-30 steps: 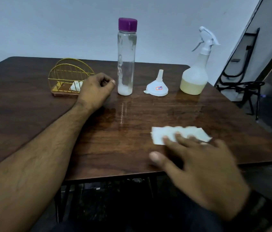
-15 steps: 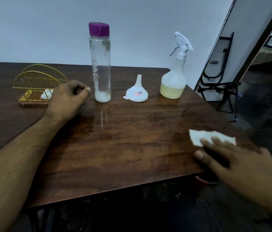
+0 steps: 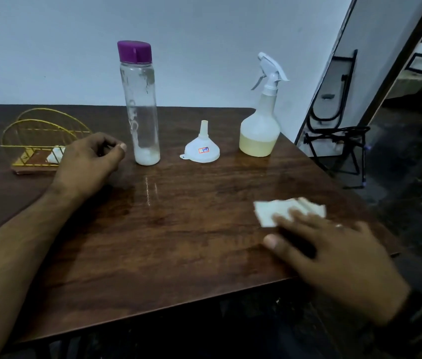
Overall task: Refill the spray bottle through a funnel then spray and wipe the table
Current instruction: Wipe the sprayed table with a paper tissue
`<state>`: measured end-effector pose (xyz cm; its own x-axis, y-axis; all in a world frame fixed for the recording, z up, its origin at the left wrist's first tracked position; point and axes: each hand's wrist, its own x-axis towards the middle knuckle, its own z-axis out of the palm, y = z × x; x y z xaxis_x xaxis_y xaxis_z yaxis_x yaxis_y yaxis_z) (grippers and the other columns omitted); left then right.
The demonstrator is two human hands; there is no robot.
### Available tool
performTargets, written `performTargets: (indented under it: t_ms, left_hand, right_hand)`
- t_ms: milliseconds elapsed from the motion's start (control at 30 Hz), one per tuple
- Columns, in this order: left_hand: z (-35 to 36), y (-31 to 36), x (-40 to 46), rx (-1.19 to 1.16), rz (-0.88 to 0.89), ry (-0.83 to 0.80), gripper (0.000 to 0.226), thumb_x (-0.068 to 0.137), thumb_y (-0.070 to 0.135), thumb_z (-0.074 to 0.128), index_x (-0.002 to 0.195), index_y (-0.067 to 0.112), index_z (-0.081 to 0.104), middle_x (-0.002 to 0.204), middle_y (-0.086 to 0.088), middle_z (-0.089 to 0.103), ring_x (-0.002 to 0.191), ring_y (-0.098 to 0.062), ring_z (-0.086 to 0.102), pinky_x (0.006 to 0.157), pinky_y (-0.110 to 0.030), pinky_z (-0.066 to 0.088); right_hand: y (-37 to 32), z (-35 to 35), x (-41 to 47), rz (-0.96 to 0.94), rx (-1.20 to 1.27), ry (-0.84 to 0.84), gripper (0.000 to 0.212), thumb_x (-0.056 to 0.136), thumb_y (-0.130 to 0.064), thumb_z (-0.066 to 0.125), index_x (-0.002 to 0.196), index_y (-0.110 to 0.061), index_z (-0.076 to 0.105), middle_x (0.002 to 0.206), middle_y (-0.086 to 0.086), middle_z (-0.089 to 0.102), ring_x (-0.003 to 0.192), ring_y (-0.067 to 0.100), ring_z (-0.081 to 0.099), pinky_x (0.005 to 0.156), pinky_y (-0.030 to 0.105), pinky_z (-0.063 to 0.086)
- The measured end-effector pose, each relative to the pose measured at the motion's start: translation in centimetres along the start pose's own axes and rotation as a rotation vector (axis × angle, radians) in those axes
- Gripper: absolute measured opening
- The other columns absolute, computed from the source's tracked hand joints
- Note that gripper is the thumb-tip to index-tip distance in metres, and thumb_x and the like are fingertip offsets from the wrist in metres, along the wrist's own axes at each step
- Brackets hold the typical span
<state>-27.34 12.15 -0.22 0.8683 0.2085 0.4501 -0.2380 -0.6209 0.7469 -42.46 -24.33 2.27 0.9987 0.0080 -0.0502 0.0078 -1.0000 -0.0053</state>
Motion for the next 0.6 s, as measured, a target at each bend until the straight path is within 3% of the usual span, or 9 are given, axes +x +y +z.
performTargets:
  t_ms: [133, 233, 300, 433, 533, 600]
  left_hand:
    - [0.0, 0.1, 0.0, -0.007, 0.0, -0.004, 0.01, 0.097, 0.024, 0.066, 0.093, 0.016, 0.07, 0.07, -0.007, 0.063, 0.053, 0.002, 0.055, 0.049, -0.01, 0.038]
    - [0.0, 0.5, -0.2, -0.009, -0.008, -0.001, 0.01, 0.097, 0.024, 0.066, 0.094, 0.015, 0.07, 0.071, -0.008, 0.063, 0.052, 0.003, 0.055, 0.049, -0.009, 0.039]
    - [-0.1, 0.7, -0.4, -0.015, -0.022, -0.002, 0.01, 0.097, 0.024, 0.065, 0.095, 0.015, 0.07, 0.073, -0.009, 0.063, 0.053, 0.003, 0.055, 0.049, -0.01, 0.041]
    - [-0.2, 0.8, -0.6, -0.018, -0.031, 0.003, 0.011, 0.098, 0.024, 0.065, 0.097, 0.015, 0.069, 0.073, -0.006, 0.063, 0.058, -0.002, 0.058, 0.054, -0.015, 0.044]
    - [-0.1, 0.5, -0.5, -0.012, -0.01, -0.001, 0.011, 0.097, 0.026, 0.066, 0.095, 0.016, 0.069, 0.073, -0.005, 0.063, 0.064, -0.015, 0.057, 0.056, -0.018, 0.044]
    - [0.0, 0.3, -0.4, -0.017, -0.009, -0.011, 0.011, 0.097, 0.027, 0.066, 0.094, 0.018, 0.069, 0.073, -0.004, 0.064, 0.065, -0.016, 0.057, 0.058, -0.023, 0.046]
  right_hand:
    - [3.5, -1.3, 6.8, 0.117, -0.048, -0.02, 0.104, 0.07, -0.1, -0.011, 0.157, -0.056, 0.024, 0.171, -0.014, 0.026, 0.153, 0.02, 0.038, 0.119, 0.049, 0.027]
    - [0.9, -1.5, 11.9, 0.017, -0.019, 0.001, 0.083, 0.082, -0.095, 0.007, 0.153, -0.059, 0.03, 0.169, -0.017, 0.03, 0.152, 0.021, 0.038, 0.119, 0.046, 0.029]
    - [-2.8, -1.1, 13.0, -0.082, 0.001, 0.014, 0.079, 0.083, -0.095, 0.01, 0.149, -0.059, 0.035, 0.166, -0.015, 0.038, 0.15, 0.024, 0.04, 0.118, 0.048, 0.032]
    - [-8.7, 0.2, 8.1, -0.262, 0.044, -0.018, 0.094, 0.075, -0.099, 0.003, 0.152, -0.055, 0.035, 0.166, -0.015, 0.037, 0.152, 0.025, 0.037, 0.117, 0.06, 0.03]
    - [-7.4, 0.6, 3.5, -0.29, 0.031, 0.029, 0.098, 0.07, -0.099, -0.002, 0.153, -0.058, 0.033, 0.165, -0.02, 0.037, 0.151, 0.014, 0.04, 0.115, 0.054, 0.031]
    - [-4.5, 0.0, 3.0, -0.197, 0.002, 0.017, 0.1, 0.068, -0.099, -0.005, 0.153, -0.059, 0.031, 0.166, -0.022, 0.035, 0.15, 0.007, 0.04, 0.117, 0.049, 0.031]
